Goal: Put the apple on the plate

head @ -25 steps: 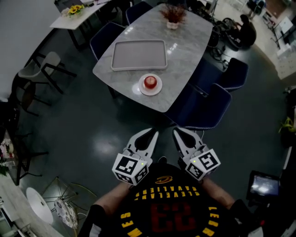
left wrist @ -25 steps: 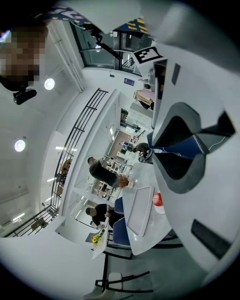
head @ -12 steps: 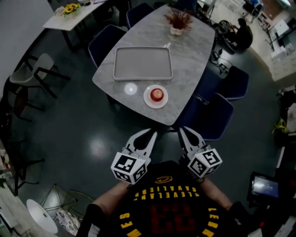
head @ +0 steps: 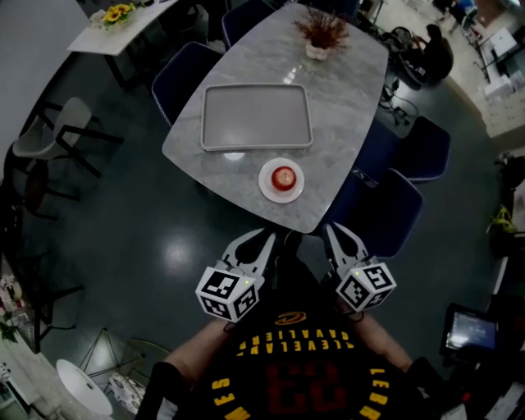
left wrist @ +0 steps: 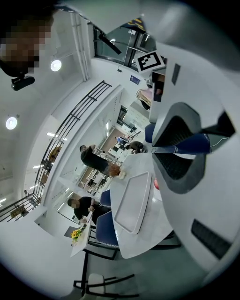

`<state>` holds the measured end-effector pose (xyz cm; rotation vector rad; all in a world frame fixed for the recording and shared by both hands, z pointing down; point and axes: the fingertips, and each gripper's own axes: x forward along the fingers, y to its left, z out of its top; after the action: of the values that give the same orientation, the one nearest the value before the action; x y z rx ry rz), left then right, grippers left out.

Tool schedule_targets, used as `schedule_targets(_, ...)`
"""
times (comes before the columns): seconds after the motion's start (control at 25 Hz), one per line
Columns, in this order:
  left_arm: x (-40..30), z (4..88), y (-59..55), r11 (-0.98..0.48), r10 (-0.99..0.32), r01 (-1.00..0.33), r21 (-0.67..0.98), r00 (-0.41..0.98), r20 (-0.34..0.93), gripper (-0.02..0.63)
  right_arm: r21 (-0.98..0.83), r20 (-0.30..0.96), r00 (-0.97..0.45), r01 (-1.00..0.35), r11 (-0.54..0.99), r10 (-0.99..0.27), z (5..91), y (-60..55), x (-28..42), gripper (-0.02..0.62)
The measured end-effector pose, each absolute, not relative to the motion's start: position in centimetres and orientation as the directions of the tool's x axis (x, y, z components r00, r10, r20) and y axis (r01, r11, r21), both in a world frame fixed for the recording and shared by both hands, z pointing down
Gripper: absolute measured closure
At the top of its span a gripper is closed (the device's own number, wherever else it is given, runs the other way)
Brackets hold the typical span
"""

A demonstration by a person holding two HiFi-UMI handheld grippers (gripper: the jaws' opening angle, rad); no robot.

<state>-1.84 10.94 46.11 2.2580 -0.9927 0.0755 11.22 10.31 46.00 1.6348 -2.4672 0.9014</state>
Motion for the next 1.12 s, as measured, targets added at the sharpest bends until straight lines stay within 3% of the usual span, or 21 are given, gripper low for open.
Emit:
schedule_targets(0.4, -0.4, 50.0, 4.0, -0.35, -0.664, -0.757, 0.552, 0.616, 0.423, 0.565, -0.444, 0.368, -0.553, -0.811, 0.381, -0.747, 49.0, 1.9, 13.0, 0.588)
schedule_targets(0.56, 0.3, 52.7, 1.9, -0.215, -0.653, -0.726, 0.653, 0.605, 0.456, 0.565, -0.46, 0.427, -0.601, -0.788, 0.41, -0.676, 53.0, -0.2, 14.0, 0.588)
schedule_targets(0.76, 0.1, 56.2, 1.2, -0.119, -0.636, -0.766, 0.632, 0.547, 0.544, 0.546, -0.581, 0.476, -0.645, -0.741, 0.337, -0.598, 57.6, -1.3, 15.0, 0.576)
schedule_targets(0.8, 0.0, 57.0, 1.0, -0.111, -0.626, -0.78, 0.616, 0.536, 0.566, 0.516, -0.598, 0.483, -0.649, -0.735, 0.319, -0.589, 58.4, -1.6, 15.1, 0.523)
schedule_targets(0.84, -0.2, 57.8, 0.8, -0.104, -0.617, -0.791, 0.603, 0.526, 0.585, 0.501, -0.609, 0.488, -0.652, -0.73, 0.309, -0.58, 59.1, -2.0, 15.0, 0.511)
schedule_targets(1.12, -1.2, 64.2, -0.1, -0.032, -0.524, -0.795, 0.605, 0.529, 0.667, 0.485, -0.565, 0.582, -0.631, -0.767, 0.304, -0.512, 63.3, -3.0, 14.1, 0.512)
